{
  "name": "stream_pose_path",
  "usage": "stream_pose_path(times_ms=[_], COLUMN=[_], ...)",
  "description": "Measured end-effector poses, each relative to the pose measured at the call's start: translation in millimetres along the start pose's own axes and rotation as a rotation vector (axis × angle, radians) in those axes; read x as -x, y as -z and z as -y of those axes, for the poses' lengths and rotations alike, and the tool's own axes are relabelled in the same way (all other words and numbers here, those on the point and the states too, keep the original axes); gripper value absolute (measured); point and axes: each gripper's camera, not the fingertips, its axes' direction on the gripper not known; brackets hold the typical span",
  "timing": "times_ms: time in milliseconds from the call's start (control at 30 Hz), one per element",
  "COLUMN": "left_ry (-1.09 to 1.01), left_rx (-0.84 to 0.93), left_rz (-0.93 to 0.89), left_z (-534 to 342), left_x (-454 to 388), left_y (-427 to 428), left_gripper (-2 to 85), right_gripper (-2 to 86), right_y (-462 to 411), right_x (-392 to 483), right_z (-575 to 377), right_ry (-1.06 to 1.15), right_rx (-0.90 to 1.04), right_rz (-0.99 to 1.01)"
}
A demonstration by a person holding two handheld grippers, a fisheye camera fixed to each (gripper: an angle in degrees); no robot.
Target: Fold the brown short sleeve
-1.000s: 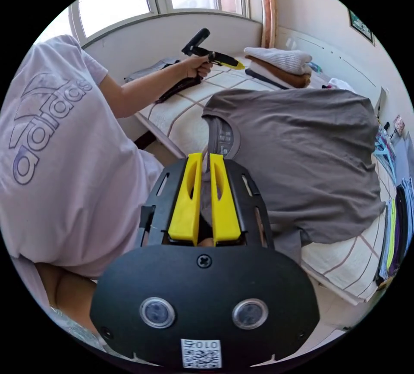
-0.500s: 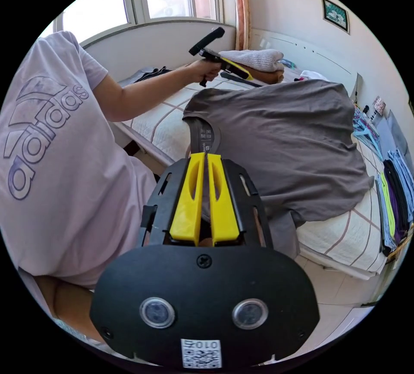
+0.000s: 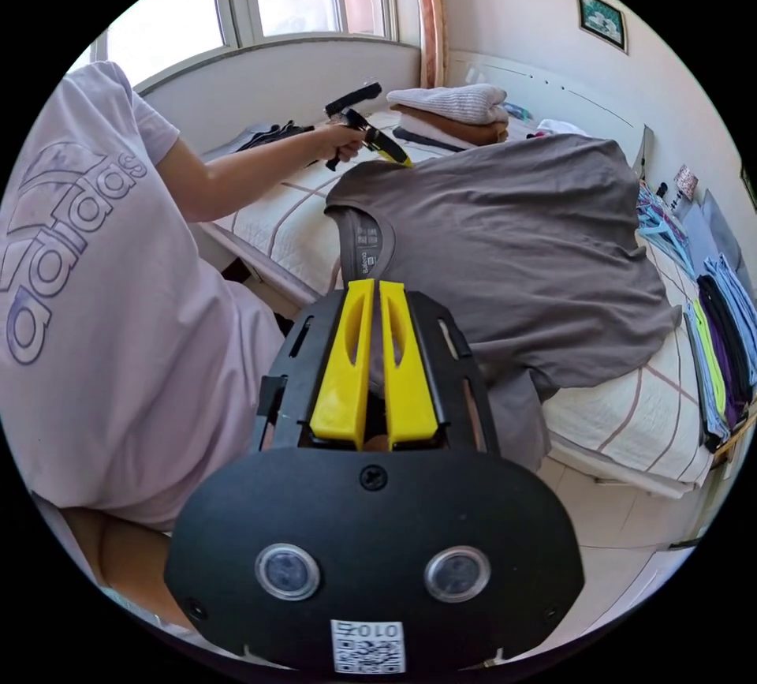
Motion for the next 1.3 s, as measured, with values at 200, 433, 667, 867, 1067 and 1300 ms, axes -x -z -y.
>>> stream_pose_path(times_ms=[200,433,667,867,1067,1300], left_ry=[-0.29,-0.926,-0.729,-0.24,-0.075,-0.033], left_rx=[-0.128,0.0,-0.035,-0.083,0.038,-0.113], left_rz=[0.387,0.551,0.392,0.317,-0.066,-0.376], left_z=[0,-56,-71,-56,-57,-52], left_x=[-119,-319,-294,-168,-95,-60], left_y=[17,-81,-47,12,-21,-24], left_gripper=[2.3,6.4,11.3,16.7,17.3,7.7], right_gripper=[3.8,3.4,2.9,2.5,2.2,2.2], right_y=[-7,-23,-20,-25,-34,-40], right_x=[15,18,18,18,22,21], right_z=[-10,-10,-31,-39,-38,-33], right_ry=[0.002,0.002,-0.032,-0.048,-0.037,-0.051], right_rx=[0.044,0.041,0.024,0.002,0.025,0.056], right_rz=[-0.032,0.004,0.003,-0.003,-0.011,-0.031])
